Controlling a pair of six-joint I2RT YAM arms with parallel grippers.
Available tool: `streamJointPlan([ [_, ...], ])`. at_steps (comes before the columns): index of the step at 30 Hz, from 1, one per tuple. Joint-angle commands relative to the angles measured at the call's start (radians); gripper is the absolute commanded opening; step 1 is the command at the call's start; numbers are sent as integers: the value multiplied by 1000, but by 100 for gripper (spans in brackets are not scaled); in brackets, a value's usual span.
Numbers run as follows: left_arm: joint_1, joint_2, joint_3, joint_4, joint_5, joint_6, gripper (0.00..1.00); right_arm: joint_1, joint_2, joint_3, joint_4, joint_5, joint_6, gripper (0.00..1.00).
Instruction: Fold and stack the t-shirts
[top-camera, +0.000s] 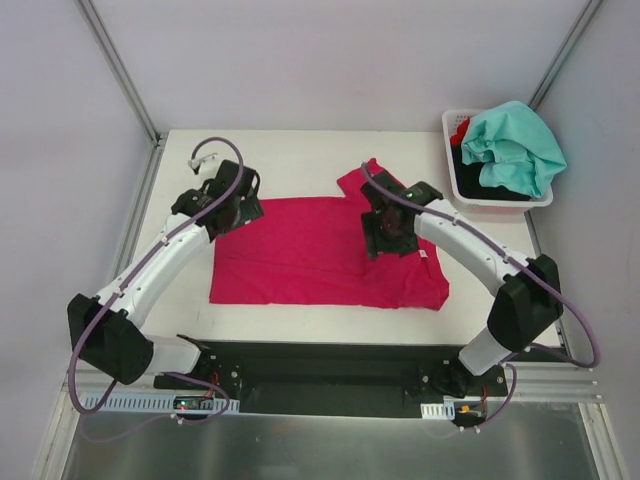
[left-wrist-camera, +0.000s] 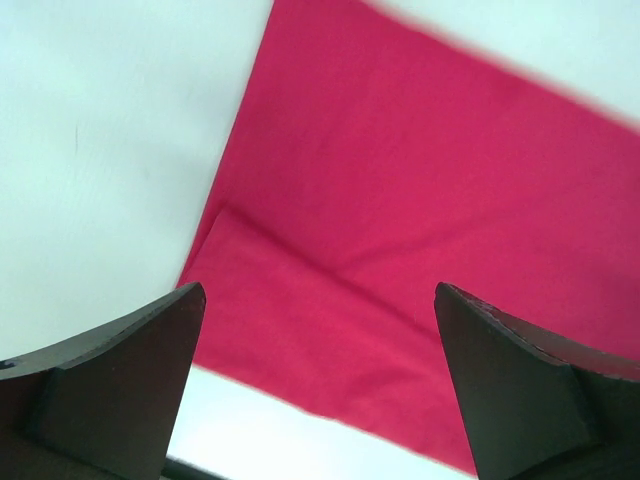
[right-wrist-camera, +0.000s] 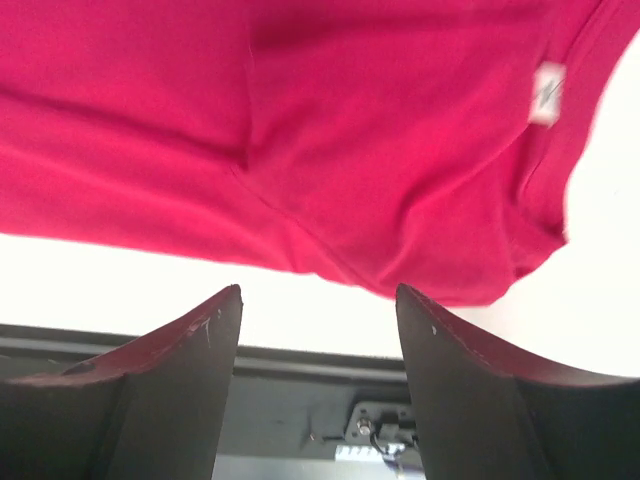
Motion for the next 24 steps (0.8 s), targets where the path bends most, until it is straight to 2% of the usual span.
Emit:
streamJointPlan([
  [1,4,82,183,-78,-66,46,99,-99,-7,192,-109,40,-87,66],
  [3,7,151,243,-14,-84,85,99,-178,15,251,-43,-32,-157,66],
  [7,53,277,352,63,-4,107,99,-327,100,332,64,-286,-265,66],
  [10,72,375,424,103,31,124,99,-398,212,479,55,-386,-349,65],
  [11,75,401,443,109,34,129,99,-422,302,563,32,-408,-366,65],
  [14,96,475,506,112,65,136,99,-458,438,665,8,-503,-407,64],
  [17,109,480,490,186,62,146,99,-463,499,713,24,-605,-444,62],
  [19,122,460,428,273,83,172,99,-463,519,705,89,-650,-454,63],
  [20,129,451,399,380,94,179,99,-463,524,704,115,-664,-460,63],
  [24,150,428,296,583,95,211,99,-464,561,749,222,-702,-487,65],
])
